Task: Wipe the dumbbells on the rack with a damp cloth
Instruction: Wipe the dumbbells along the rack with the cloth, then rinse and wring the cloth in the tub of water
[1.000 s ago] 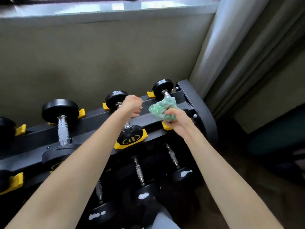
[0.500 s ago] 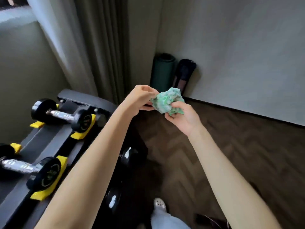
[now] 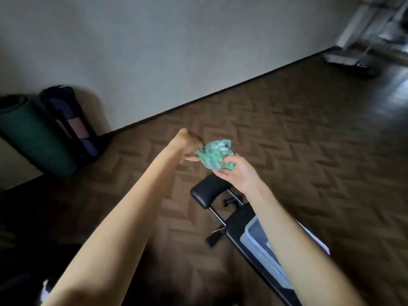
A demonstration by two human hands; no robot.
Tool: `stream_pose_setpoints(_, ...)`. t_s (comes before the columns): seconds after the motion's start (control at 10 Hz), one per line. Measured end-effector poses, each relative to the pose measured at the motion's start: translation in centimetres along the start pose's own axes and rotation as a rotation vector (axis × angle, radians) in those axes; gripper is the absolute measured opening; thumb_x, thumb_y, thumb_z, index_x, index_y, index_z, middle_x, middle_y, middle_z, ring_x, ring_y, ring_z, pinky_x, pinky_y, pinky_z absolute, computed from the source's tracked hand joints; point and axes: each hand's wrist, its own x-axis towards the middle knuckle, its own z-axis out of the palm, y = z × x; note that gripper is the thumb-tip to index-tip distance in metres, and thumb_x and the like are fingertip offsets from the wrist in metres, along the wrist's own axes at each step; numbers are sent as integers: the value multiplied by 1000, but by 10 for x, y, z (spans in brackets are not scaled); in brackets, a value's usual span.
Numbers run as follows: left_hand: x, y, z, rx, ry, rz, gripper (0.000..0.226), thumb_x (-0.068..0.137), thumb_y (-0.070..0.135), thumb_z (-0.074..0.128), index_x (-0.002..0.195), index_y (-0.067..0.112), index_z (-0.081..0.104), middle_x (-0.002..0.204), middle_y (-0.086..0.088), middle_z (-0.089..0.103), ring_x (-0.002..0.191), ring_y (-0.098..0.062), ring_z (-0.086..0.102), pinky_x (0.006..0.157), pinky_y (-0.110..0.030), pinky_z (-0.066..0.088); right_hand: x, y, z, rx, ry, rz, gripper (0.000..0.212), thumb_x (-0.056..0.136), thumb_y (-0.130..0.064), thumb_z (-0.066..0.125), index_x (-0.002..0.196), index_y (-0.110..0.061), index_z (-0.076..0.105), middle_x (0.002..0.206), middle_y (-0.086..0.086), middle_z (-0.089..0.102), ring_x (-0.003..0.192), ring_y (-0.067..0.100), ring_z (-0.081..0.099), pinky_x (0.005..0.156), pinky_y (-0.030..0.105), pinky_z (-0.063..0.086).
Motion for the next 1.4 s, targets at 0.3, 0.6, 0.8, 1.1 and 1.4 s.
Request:
stream_pose_setpoints(0.3, 73, 4, 250, 325, -363, -149, 15, 88, -9, 48, 90, 3, 58, 73, -10, 58, 55, -15, 54, 41, -23, 53, -10, -33, -228, -194, 468, 3, 31, 92, 6, 42, 106, -16, 58, 111, 10, 63, 95, 21, 59, 80, 31, 51)
stream_pose_setpoints(0.6, 132, -124, 392, 437, -385, -311, 37, 96, 2, 40, 131, -5, 46, 129, -21, 53, 113, -33, 58, 64, -28, 55, 33, 45, -377, -544, 731, 307, 26, 94, -6, 39, 107, -9, 62, 123, 20, 60, 106, 34, 62, 92, 43, 51)
stream_pose_setpoints(0.8, 170, -212, 444, 525, -416, -366, 33, 95, 0, 41, 125, -9, 50, 125, -24, 56, 110, -35, 60, 72, -31, 53, 74, 115, -448, -910, 773, 431, 33, 90, -5, 35, 118, 3, 50, 118, 26, 58, 107, 41, 60, 92, 46, 49)
stream_pose_setpoints(1.1, 199, -299, 490, 663, -443, -365, 33, 88, 7, 55, 118, -7, 55, 120, -27, 58, 112, -37, 58, 89, -42, 52, 126, 170, -485, -977, 585, 335, 28, 90, -7, 51, 115, -8, 62, 113, 21, 65, 105, 37, 60, 88, 36, 46)
stream_pose_setpoints(1.4, 197, -307, 495, 570, -296, -506, 38, 91, 1, 43, 129, -1, 44, 129, -23, 52, 110, -39, 58, 87, -42, 51, 115, 165, -510, -1020, 709, 498, 28, 87, 1, 40, 62, -3, 51, 72, 18, 59, 83, 28, 59, 57, 23, 43)
